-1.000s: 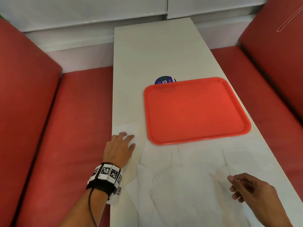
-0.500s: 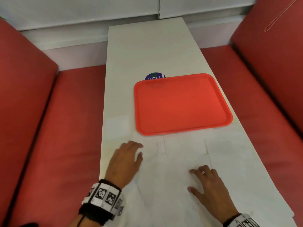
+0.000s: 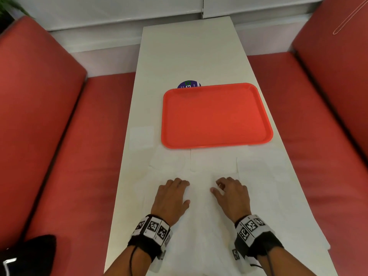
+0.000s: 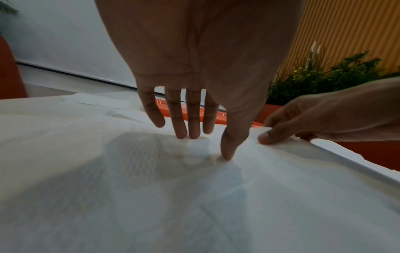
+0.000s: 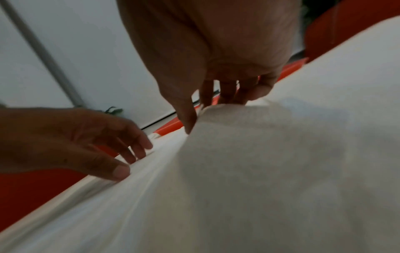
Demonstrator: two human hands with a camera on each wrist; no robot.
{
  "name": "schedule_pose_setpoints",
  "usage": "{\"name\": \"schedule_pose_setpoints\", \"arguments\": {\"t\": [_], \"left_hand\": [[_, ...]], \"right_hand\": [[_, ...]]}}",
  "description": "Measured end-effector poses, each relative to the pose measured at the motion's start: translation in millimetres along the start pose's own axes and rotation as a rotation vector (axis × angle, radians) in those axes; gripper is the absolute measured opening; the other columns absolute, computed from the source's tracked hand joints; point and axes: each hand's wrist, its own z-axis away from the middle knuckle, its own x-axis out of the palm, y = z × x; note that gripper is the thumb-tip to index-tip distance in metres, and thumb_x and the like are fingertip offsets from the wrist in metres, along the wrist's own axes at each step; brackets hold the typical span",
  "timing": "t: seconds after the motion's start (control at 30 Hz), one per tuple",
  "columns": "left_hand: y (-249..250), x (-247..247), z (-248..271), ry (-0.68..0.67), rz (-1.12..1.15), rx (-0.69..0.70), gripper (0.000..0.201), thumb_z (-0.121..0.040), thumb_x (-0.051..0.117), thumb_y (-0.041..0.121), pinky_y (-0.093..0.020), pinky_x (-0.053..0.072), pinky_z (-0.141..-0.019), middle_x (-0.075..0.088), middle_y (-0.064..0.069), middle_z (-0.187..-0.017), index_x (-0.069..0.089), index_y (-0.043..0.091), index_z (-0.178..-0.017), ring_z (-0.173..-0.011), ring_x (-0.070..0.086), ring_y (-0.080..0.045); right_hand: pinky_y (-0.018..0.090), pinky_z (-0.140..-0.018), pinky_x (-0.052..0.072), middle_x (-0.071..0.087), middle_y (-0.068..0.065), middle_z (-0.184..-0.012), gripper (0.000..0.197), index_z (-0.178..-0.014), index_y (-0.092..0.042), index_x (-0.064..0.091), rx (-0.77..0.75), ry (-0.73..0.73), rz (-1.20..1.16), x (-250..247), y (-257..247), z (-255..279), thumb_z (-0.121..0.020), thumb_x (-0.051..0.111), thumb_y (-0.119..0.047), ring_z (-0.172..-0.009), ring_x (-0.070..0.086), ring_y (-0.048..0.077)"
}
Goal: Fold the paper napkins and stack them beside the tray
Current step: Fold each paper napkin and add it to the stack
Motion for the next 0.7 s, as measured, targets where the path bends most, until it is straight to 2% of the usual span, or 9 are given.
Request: {"name": "schedule_pose_setpoints", "arguments": {"t": [0.07, 0.17, 0.23, 0.37, 0.43, 0.53, 0.6, 0.67, 0.7], "left_hand": [[3, -2, 2, 0.021, 0.011, -0.026, 0.063, -0.095, 0.056, 0.044, -0.033, 0.035, -0.107, 0.043, 0.008, -0.146, 0.033, 0.028, -0.151, -0.13, 0.043, -0.016], [7, -9, 3, 0.099, 0.125, -0.064, 0.078, -0.091, 0.061, 0.046, -0.032, 0.032, -0.111, 0.037, 0.006, -0.154, 0.024, 0.026, -0.157, -0.137, 0.039, -0.016], [9, -17, 3, 0.127, 0.194, -0.069, 0.084, -0.09, 0.064, 0.045, -0.032, 0.029, -0.115, 0.032, 0.005, -0.158, 0.02, 0.025, -0.159, -0.142, 0.035, -0.016], [16, -33, 3, 0.167, 0.259, -0.035, 0.081, -0.089, 0.066, 0.042, -0.03, 0.025, -0.117, 0.033, 0.009, -0.158, 0.025, 0.028, -0.157, -0.143, 0.033, -0.012], [22, -40, 5, 0.205, 0.3, 0.006, 0.072, -0.087, 0.069, 0.04, -0.029, 0.03, -0.116, 0.041, 0.014, -0.15, 0.037, 0.03, -0.15, -0.137, 0.038, -0.007], [31, -51, 8, 0.254, 0.403, 0.026, 0.055, -0.085, 0.073, 0.04, -0.023, 0.037, -0.103, 0.049, 0.024, -0.129, 0.048, 0.033, -0.134, -0.121, 0.047, -0.004], [35, -61, 11, 0.224, 0.52, 0.0, 0.048, -0.085, 0.074, 0.042, -0.023, 0.047, -0.093, 0.06, 0.022, -0.12, 0.051, 0.036, -0.127, -0.108, 0.057, -0.003], [42, -71, 14, 0.164, 0.665, -0.015, 0.034, -0.087, 0.075, 0.04, -0.024, 0.055, -0.083, 0.071, 0.015, -0.106, 0.06, 0.033, -0.118, -0.094, 0.065, 0.0], [45, -73, 15, 0.138, 0.746, -0.039, 0.025, -0.089, 0.075, 0.038, -0.029, 0.058, -0.082, 0.074, 0.012, -0.1, 0.065, 0.031, -0.111, -0.089, 0.068, 0.0]], "right_hand": [[0.034, -0.078, 0.037, 0.07, -0.003, -0.101, 0.021, -0.109, -0.024, 0.069, -0.117, 0.095, -0.034, -2, -1, 0, -0.097, 0.059, -0.037, -0.094, 0.063, 0.023], [0.037, -0.074, 0.048, 0.073, -0.005, -0.089, 0.021, -0.106, -0.025, 0.072, -0.296, 0.208, -0.055, -8, 2, 3, -0.099, 0.054, -0.032, -0.08, 0.068, 0.021], [0.039, -0.078, 0.052, 0.075, -0.006, -0.094, 0.021, -0.111, -0.026, 0.072, -0.385, 0.253, -0.055, -16, 5, 6, -0.099, 0.056, -0.027, -0.08, 0.069, 0.02], [0.043, -0.095, 0.049, 0.068, -0.002, -0.122, 0.034, -0.129, -0.032, 0.065, -0.4, 0.288, 0.035, -37, 8, 9, -0.099, 0.049, -0.032, -0.103, 0.065, 0.021], [0.039, -0.098, 0.046, 0.063, -0.005, -0.126, 0.034, -0.13, -0.033, 0.064, -0.442, 0.254, -0.026, -50, 8, 9, -0.1, 0.049, -0.032, -0.11, 0.061, 0.018], [0.03, -0.093, 0.048, 0.064, -0.014, -0.113, 0.025, -0.118, -0.027, 0.069, -0.51, 0.07, -0.329, -82, -3, 13, -0.105, 0.049, -0.031, -0.106, 0.06, 0.004], [0.026, -0.087, 0.05, 0.068, -0.014, -0.104, 0.023, -0.111, -0.023, 0.072, -0.491, -0.023, -0.519, -107, -16, 15, -0.102, 0.052, -0.03, -0.102, 0.064, 0.005], [0.03, -0.088, 0.053, 0.071, -0.012, -0.102, 0.021, -0.107, -0.021, 0.072, -0.454, -0.032, -0.645, -128, -29, 16, -0.101, 0.054, -0.028, -0.101, 0.066, 0.009], [0.034, -0.089, 0.054, 0.071, -0.011, -0.101, 0.019, -0.106, -0.022, 0.072, -0.449, -0.027, -0.681, -135, -34, 16, -0.101, 0.054, -0.028, -0.1, 0.067, 0.01]]}}
